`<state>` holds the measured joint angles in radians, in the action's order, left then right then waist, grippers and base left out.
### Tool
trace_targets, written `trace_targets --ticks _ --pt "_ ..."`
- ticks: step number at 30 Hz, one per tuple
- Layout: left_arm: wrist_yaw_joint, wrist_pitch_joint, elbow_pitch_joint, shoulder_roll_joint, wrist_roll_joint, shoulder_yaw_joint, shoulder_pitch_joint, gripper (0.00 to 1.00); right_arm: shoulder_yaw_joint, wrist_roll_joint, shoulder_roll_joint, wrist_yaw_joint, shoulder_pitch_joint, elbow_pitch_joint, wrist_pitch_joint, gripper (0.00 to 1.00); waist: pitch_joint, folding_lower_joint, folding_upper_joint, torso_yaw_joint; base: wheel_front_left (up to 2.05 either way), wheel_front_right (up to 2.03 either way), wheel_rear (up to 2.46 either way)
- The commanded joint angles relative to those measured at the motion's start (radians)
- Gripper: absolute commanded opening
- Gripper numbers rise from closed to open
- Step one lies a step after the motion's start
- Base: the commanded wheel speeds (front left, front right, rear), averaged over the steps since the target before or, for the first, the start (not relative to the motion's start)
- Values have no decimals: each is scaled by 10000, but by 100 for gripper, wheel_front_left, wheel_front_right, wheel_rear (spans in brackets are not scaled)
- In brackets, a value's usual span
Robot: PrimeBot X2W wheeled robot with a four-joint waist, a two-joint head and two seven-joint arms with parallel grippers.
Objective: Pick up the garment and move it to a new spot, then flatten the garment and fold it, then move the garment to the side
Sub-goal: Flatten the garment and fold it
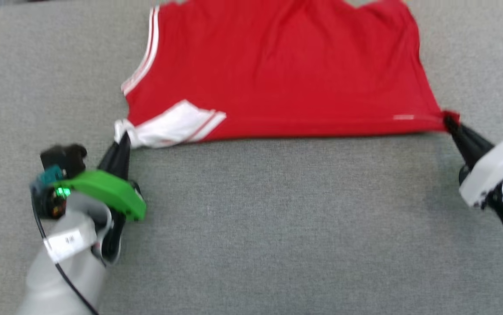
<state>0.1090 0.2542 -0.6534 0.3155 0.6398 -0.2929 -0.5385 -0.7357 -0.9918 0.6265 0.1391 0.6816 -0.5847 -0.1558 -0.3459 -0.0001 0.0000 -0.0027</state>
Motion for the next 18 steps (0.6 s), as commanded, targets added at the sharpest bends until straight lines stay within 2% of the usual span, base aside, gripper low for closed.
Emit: trace_targets --ticks 1,4,10,18 --pt "-176 -80 261 217 -66 19 510 0 155 -101 213 -84 -458 80 -119 0 998 1 0 36 0 0 0" --pt "-473 -316 1046 407 52 56 1697 0 422 -162 325 -84 -1445 359 -204 0 1549 1 0 -7 0 0 0" --pt "-1371 -1086 3410 910 473 391 4178 0 1194 -45 545 -84 -3413 1180 65 0 2269 1 0 -69 0 0 0" --pt "-2656 -2562 6654 1481 940 619 7016 0 3102 408 292 -84 -6458 2538 1070 0 2925 1 0 4 0 0 0"
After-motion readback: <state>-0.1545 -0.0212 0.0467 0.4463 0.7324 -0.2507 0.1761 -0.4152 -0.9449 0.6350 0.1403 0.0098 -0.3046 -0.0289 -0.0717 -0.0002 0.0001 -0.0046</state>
